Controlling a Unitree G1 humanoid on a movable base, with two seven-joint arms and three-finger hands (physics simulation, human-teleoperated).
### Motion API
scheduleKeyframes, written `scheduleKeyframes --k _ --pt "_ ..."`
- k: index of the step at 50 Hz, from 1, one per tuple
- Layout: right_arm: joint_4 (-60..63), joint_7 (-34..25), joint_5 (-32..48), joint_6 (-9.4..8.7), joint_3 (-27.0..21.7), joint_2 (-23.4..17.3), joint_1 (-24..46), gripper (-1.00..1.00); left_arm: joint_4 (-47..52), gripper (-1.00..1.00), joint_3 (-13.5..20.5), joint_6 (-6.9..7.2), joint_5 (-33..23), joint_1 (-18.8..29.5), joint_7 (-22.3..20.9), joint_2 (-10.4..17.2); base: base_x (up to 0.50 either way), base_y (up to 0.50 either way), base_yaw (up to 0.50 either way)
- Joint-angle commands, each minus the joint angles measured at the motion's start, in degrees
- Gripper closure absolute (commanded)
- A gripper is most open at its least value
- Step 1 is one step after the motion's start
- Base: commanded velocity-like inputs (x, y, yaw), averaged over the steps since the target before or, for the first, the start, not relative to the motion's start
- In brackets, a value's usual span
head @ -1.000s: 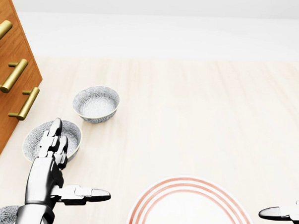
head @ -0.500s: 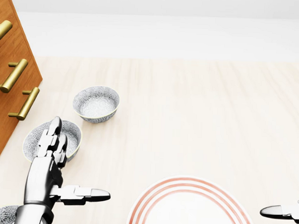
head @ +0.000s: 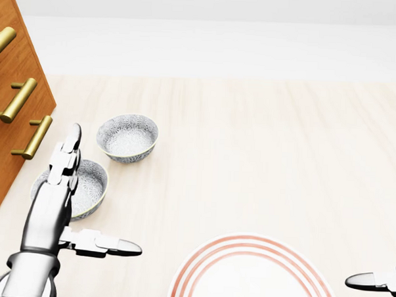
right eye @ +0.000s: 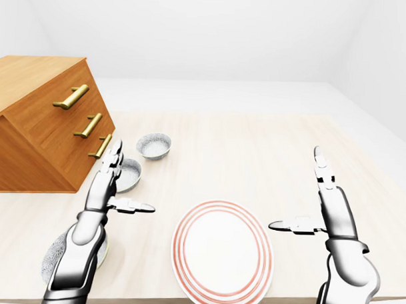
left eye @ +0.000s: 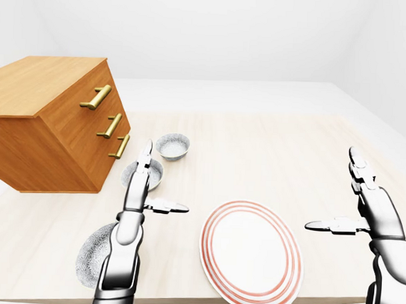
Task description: Put the bowl in the middle on the plate.
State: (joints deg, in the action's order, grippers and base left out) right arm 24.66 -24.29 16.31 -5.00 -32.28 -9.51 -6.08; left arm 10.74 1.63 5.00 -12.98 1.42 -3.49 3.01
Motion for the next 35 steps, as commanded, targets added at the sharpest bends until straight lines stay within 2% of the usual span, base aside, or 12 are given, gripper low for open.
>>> scheduleKeyframes --k 1,7,17,18,24,26,30,32,35 --pt "0.4 -0.3 -0.1 0.00 0.0 0.2 -0.2 -1.00 5.1 -1.00 0.9 0.00 -8.7 3.3 -4.5 2.2 0.00 0.00 0.00" --pt "0.6 -0.5 -0.1 0.00 0.0 0.2 -0.1 -1.00 6.2 -1.00 2.7 0.00 -12.1 5.7 -7.7 3.5 0.00 0.00 0.00" --pt "0.6 -0.6 -0.2 0.00 0.1 0.2 -0.1 -1.00 3.7 -1.00 3.5 0.00 -16.5 7.0 -9.1 4.9 0.00 0.00 0.00" --pt "0.6 -0.6 -0.2 0.00 0.1 0.1 0.0 -1.00 -0.4 -1.00 3.6 0.00 -17.4 7.4 -7.8 6.0 0.00 0.00 0.00" --pt "0.7 -0.8 -0.1 0.00 0.1 0.1 0.1 -1.00 -2.3 -1.00 4.3 -0.12 -21.7 9.0 -9.1 7.3 0.00 0.00 0.00" --pt "0.3 -0.6 -0.2 0.00 0.1 0.2 0.0 -1.00 -3.1 -1.00 4.7 -0.74 -22.3 9.6 -9.6 7.5 0.00 0.00 0.00" --pt "-0.5 -0.3 -0.4 0.00 0.1 0.1 0.0 -1.00 -4.6 -1.00 5.1 -2.93 -24.8 10.4 -9.5 8.3 0.00 0.00 0.00" --pt "-0.4 -0.3 -0.5 0.00 0.2 0.0 0.1 -1.00 -5.4 -1.00 5.0 -4.91 -26.7 10.6 -9.0 8.9 0.00 0.00 0.00" --pt "-0.5 -0.3 -0.6 0.00 0.1 0.0 0.0 -1.00 -5.1 -1.00 5.1 -5.09 -27.4 10.7 -9.4 8.6 0.00 0.00 0.00"
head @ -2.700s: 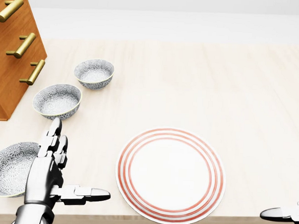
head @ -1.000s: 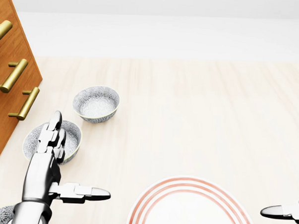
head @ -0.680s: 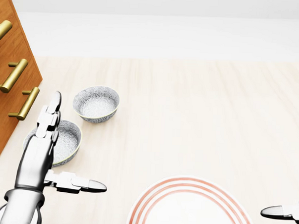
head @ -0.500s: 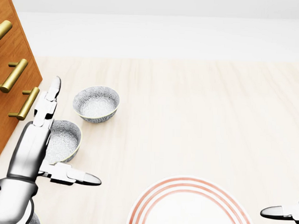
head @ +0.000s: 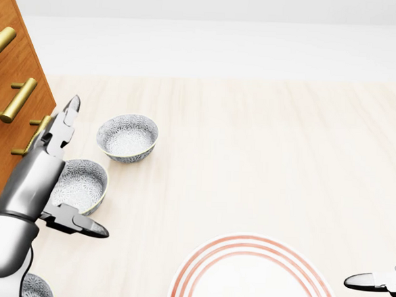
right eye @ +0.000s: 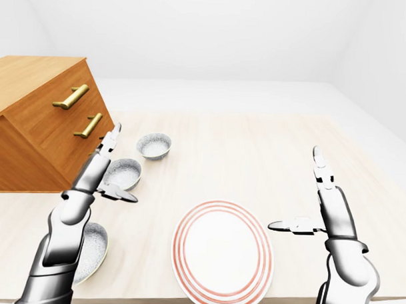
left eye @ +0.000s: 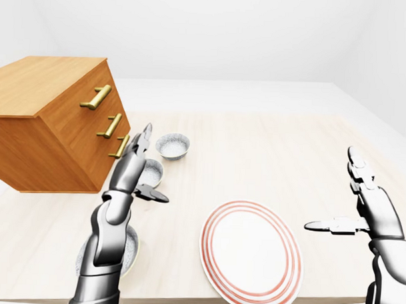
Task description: Put the bowl in the middle on the plate.
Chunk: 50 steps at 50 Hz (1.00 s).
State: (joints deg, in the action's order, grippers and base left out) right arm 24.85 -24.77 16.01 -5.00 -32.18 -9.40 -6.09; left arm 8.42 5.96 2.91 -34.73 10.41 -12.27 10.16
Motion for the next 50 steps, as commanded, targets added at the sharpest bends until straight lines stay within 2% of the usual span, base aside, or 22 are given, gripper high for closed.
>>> scheduleKeyframes --k 1,3,5,6,13,16,24,34,41,45,50 --pt "-0.7 0.2 -0.3 0.00 0.0 -0.1 0.0 -1.00 -2.8 -1.00 0.8 -3.03 -5.7 1.7 -0.7 1.4 0.00 0.00 0.00" --pt "-1.0 0.4 -0.3 0.00 0.1 -0.1 0.0 -1.00 -3.0 -1.00 0.6 -4.39 -7.5 1.7 0.0 1.8 0.00 0.00 0.00" --pt "-0.9 0.3 -0.3 0.00 0.1 -0.1 0.0 -1.00 -3.3 -1.00 0.6 -4.92 -7.8 1.8 0.2 1.7 0.00 0.00 0.00" --pt "-0.7 0.2 -0.2 0.00 0.1 -0.2 0.0 -1.00 -3.0 -1.00 0.7 -5.62 -8.9 1.9 0.8 1.9 0.00 0.00 0.00" --pt "-0.7 0.2 -0.2 0.00 0.1 -0.2 0.0 -1.00 -1.6 -1.00 0.8 -6.82 -11.6 1.8 0.5 1.8 0.00 0.00 0.00" --pt "-0.1 -0.1 -0.1 0.00 0.1 -0.2 0.0 -1.00 -1.6 -1.00 0.5 -7.91 -13.2 1.2 0.7 1.9 0.00 0.00 0.00" --pt "-0.2 -0.2 0.0 0.00 0.1 -0.1 0.0 -1.00 -2.2 -1.00 0.8 -7.91 -16.4 1.1 0.7 2.3 0.00 0.00 0.00" --pt "0.0 -0.4 0.1 0.00 0.1 -0.1 -0.1 -1.00 3.6 -1.00 0.0 -7.91 -22.3 -1.2 -2.1 1.7 0.00 0.00 0.00" --pt "0.5 -0.6 0.2 0.00 0.1 0.0 -0.1 -1.00 6.2 -1.00 0.1 -7.91 -23.1 -1.5 -5.1 0.9 0.00 0.00 0.00" --pt "1.0 -0.8 0.3 0.00 0.1 0.0 0.0 -1.00 7.5 -1.00 0.2 -7.91 -23.8 -1.0 -6.8 1.1 0.00 0.00 0.00" --pt "0.9 -0.8 0.4 0.00 0.1 0.0 0.0 -1.00 6.4 -1.00 0.0 -7.91 -26.9 -0.3 -6.1 2.2 0.00 0.00 0.00"
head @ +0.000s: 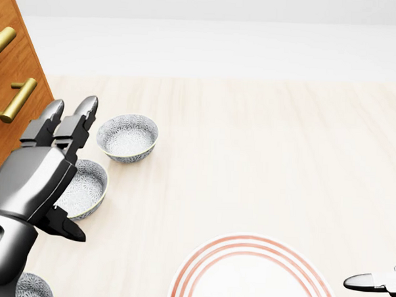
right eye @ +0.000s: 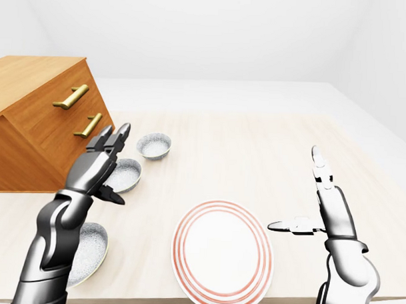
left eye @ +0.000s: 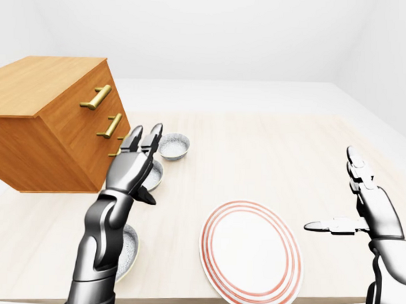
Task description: Put the bowl in the middle on the plate.
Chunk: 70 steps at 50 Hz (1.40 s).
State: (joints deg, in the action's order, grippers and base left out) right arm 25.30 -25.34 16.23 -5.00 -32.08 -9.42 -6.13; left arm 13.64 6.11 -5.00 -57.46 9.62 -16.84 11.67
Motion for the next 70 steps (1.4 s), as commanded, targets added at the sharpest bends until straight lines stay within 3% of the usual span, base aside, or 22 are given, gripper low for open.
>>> scheduleKeyframes --k 1,8,18,24,32,36,57,70 --pt "0.3 -0.2 0.2 0.00 0.0 0.1 0.0 -1.00 1.1 -1.00 -0.1 0.00 -4.0 0.6 -1.9 0.4 0.00 0.00 0.00" --pt "-0.5 0.1 0.0 0.00 0.1 0.0 0.1 -1.00 -3.0 -1.00 -1.1 0.00 -4.6 0.8 -4.3 1.3 0.00 0.00 0.00" --pt "-0.4 0.0 -0.1 0.00 0.1 0.0 0.0 -1.00 -6.1 -1.00 -0.9 0.00 -4.9 1.0 -1.1 0.8 0.00 0.00 0.00" --pt "-0.3 0.1 -0.1 0.00 0.1 0.0 0.1 -1.00 -5.1 -1.00 -0.9 0.00 -4.8 0.4 -1.6 0.5 0.00 0.00 0.00" --pt "-0.6 0.1 -0.1 0.00 0.2 -0.1 0.1 -1.00 -9.4 -1.00 -2.2 0.00 -5.8 1.1 2.7 0.0 0.00 0.00 0.00" --pt "-0.6 0.1 -0.2 0.00 0.2 -0.1 0.1 -1.00 -5.8 -1.00 -2.5 0.00 -5.5 0.4 -0.1 -0.7 0.00 0.00 0.00" --pt "-0.1 -0.4 0.0 0.00 0.1 -0.1 0.0 -1.00 -5.1 -1.00 -3.3 0.00 -5.7 1.1 -0.6 -1.2 0.00 0.00 0.00" --pt "-0.2 -0.4 0.1 0.00 0.2 0.0 0.1 -1.00 -11.7 -1.00 -3.0 0.00 -6.1 4.6 2.5 0.1 0.00 0.00 0.00"
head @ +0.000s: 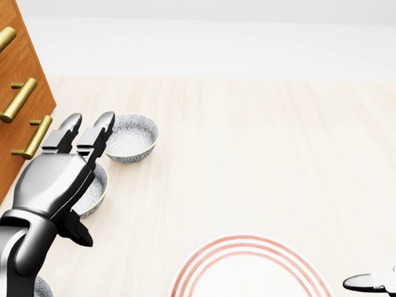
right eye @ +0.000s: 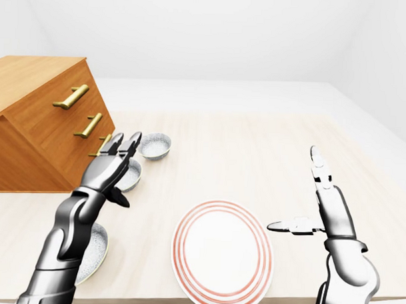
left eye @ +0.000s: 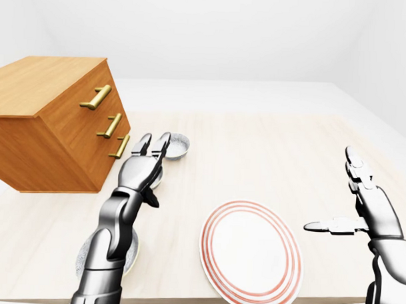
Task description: Put the bowl in the middle on the plate.
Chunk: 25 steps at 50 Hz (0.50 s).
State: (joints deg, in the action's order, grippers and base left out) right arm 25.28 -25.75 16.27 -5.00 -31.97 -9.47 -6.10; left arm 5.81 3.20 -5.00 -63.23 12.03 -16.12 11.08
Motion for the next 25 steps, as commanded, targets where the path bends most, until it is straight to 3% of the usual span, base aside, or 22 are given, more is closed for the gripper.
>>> scheduleKeyframes --k 1,25 --pt "-0.6 0.1 0.0 0.00 0.1 0.0 0.2 -1.00 -4.9 -1.00 -0.1 0.00 -0.3 2.6 2.4 0.9 0.00 0.00 0.00" --pt "-0.8 0.4 -0.1 0.00 0.1 -0.1 0.1 -1.00 -5.3 -1.00 -0.3 0.00 -1.2 1.0 2.6 0.8 0.00 0.00 0.00"
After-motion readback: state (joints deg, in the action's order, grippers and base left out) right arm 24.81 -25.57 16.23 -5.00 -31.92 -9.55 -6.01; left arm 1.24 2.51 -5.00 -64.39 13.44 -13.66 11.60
